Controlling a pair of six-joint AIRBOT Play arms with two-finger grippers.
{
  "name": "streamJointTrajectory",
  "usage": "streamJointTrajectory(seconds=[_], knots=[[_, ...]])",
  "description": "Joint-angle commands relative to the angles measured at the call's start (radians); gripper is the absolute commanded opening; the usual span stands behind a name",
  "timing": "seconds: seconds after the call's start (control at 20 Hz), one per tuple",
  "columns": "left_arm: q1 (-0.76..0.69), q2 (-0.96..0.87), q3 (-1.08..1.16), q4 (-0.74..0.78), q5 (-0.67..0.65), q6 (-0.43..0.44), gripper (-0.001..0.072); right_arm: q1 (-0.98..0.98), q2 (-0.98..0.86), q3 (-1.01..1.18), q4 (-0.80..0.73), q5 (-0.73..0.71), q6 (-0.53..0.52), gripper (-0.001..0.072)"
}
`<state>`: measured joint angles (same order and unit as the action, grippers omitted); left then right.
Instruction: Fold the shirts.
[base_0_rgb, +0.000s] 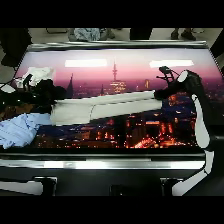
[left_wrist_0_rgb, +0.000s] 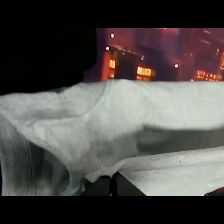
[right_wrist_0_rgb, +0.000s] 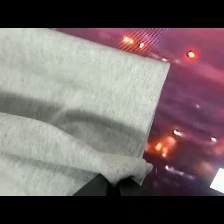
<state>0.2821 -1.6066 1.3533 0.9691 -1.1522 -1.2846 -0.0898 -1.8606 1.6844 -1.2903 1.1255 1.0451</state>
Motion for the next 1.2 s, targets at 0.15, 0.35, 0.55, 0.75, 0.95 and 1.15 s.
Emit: streamJointTrajectory(seconds=[0.15, 0.35, 0.55, 0.75, 0.95, 1.15], knots=[[-0.008, -0.139, 0.069, -0.009, -0.01, -0.092, 0.0545, -0.001, -0.069, 0.048, 0.056, 0.033, 0.037, 0.0422], [0.005, -0.08, 0.142, -0.009, -0.109, -0.024, 0.0567, -0.089, -0.034, 0.15, 0.077, 0.142, -0.027, 0.0707], [-0.011, 0.045, 0.145, -0.01, -0.108, -0.021, 0.0519, -0.222, -0.112, 0.149, 0.328, 0.244, 0.03, 0.0712], [-0.07, 0.169, 0.145, -0.009, -0.104, -0.021, 0.0519, -0.2, -0.217, 0.149, 0.426, 0.316, 0.055, 0.0712], [-0.154, 0.236, 0.145, -0.009, -0.103, -0.021, 0.052, -0.141, -0.254, 0.149, 0.421, 0.303, 0.101, 0.0667], [-0.249, 0.233, 0.114, -0.009, -0.062, -0.024, 0.0521, -0.098, -0.25, 0.149, 0.42, 0.267, 0.112, 0.0052]])
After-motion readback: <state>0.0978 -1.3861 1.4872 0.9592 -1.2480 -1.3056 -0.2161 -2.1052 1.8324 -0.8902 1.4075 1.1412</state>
